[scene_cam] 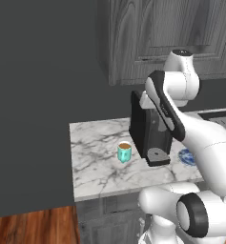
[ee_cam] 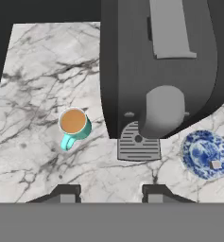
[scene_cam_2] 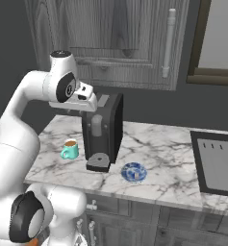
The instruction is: Take a sugar cube from the saucer and place it inside the coffee. Then, grab milk from the fridge and place it next to the coffee on the counter to sweeten the coffee.
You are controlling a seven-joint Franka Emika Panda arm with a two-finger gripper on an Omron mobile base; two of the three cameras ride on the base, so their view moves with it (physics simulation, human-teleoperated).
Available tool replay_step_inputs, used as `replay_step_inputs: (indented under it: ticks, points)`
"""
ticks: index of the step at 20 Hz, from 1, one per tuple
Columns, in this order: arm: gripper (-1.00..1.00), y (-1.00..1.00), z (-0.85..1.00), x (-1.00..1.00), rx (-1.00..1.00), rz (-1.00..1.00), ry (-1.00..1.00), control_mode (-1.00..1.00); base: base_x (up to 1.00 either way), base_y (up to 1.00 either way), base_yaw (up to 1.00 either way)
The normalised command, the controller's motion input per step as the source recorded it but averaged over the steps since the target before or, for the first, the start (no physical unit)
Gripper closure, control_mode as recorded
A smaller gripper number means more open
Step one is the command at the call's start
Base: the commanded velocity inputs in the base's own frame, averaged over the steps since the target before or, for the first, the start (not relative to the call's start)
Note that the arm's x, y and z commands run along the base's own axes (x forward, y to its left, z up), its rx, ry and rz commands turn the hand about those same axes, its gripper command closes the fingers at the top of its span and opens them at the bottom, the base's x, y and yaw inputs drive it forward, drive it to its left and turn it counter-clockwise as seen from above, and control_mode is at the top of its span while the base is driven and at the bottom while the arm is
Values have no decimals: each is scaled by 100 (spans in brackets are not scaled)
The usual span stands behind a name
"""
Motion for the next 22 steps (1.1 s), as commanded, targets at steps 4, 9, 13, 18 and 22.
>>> replay_step_inputs:
  ticks: [4, 9, 13, 18, 22]
  points:
    - [-100, 0, 0, -33, 0, 0, 0, -100, 0, 0, 0]
    - [-100, -7, -4, -77, 0, 0, 0, -100, 0, 0, 0]
    - [-100, -50, -9, -99, 0, 2, -1, -100, 0, 0, 0]
    - [-100, -93, -12, -78, 0, 3, 0, -100, 0, 0, 0]
    - [-100, -100, -19, -35, 1, 6, 0, -100, 0, 0, 0]
